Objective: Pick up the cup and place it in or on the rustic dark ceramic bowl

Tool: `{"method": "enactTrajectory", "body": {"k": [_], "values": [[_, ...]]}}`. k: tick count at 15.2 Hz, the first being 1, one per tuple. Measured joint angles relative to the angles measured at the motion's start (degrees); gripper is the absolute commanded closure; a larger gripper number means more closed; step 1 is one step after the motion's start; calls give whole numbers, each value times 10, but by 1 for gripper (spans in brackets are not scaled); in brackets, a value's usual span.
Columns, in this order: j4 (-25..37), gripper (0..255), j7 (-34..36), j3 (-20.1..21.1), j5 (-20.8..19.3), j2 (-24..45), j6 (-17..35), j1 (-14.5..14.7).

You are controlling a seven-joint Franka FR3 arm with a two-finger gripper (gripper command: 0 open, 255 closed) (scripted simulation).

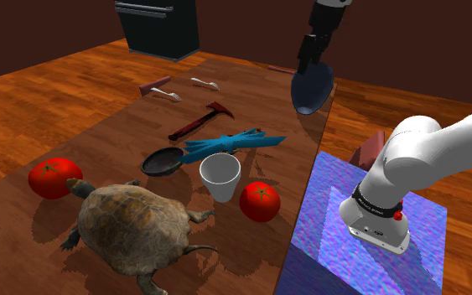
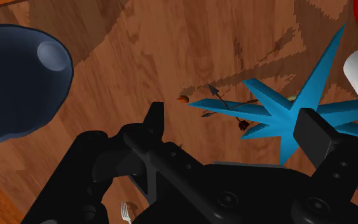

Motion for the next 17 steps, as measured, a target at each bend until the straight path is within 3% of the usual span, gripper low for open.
{"method": "enactTrajectory", "body": {"k": [6,17], "values": [[-48,0,59,45,28,-7,44,11],[-134,0,217,176,99,57,211,41]]}}
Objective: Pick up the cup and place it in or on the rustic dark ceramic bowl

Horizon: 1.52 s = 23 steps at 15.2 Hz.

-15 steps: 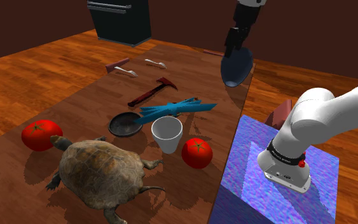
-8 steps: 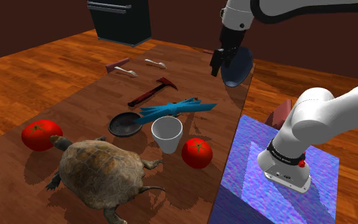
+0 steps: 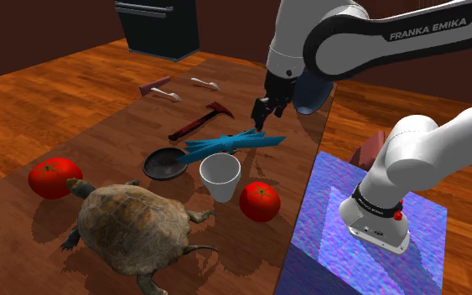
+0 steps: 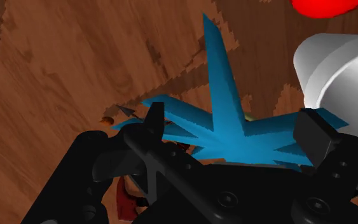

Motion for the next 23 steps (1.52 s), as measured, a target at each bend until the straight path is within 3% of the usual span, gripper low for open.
{"method": "enactTrajectory", "body": {"k": [6,11,18,23], "values": [[2,0,98,85,17,86,97,3],[21,0,177,148,2,169,166,-11],[5,0,197,167,-18,216,228,-25],[2,0,200,170,-20,222,236,-26]]}}
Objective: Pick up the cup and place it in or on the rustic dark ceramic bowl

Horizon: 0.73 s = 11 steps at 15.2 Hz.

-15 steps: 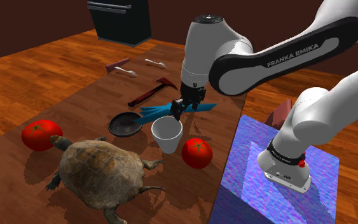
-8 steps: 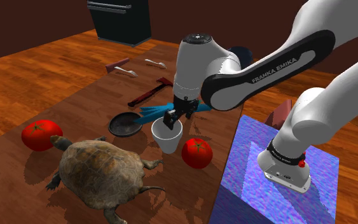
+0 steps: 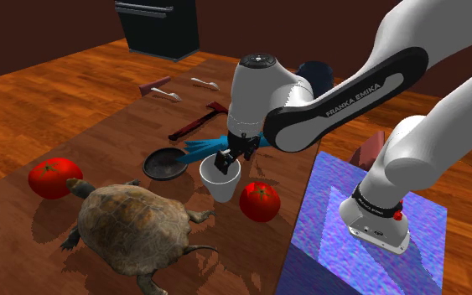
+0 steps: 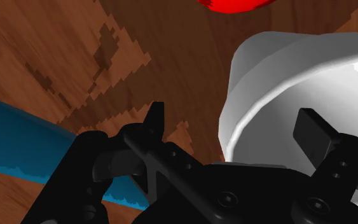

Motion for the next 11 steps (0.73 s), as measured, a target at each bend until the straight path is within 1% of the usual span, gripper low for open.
{"method": "enactTrajectory", "body": {"k": [1,2,11], "values": [[0,0,0,0,0,0,0,0],[0,255,0,0,0,0,0,0],[0,255,0,0,0,-1,0,0]]}}
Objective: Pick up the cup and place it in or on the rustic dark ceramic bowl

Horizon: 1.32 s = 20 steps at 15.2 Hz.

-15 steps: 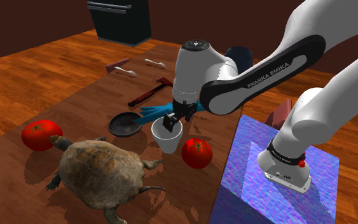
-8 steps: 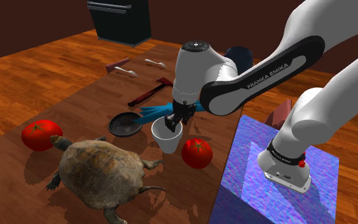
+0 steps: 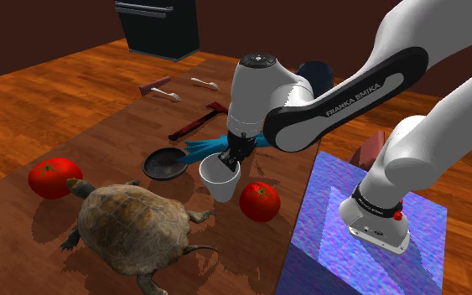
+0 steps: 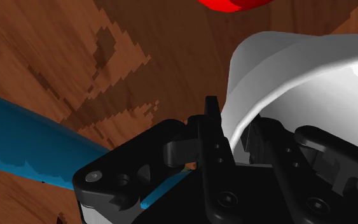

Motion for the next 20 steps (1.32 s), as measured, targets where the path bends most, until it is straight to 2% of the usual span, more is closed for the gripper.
{"method": "enactTrajectory", "body": {"k": [4,20], "values": [[7,255,-5,-4,5,-10,-18,3],[85,255,-31,-38,22,-75,-157,14]]}}
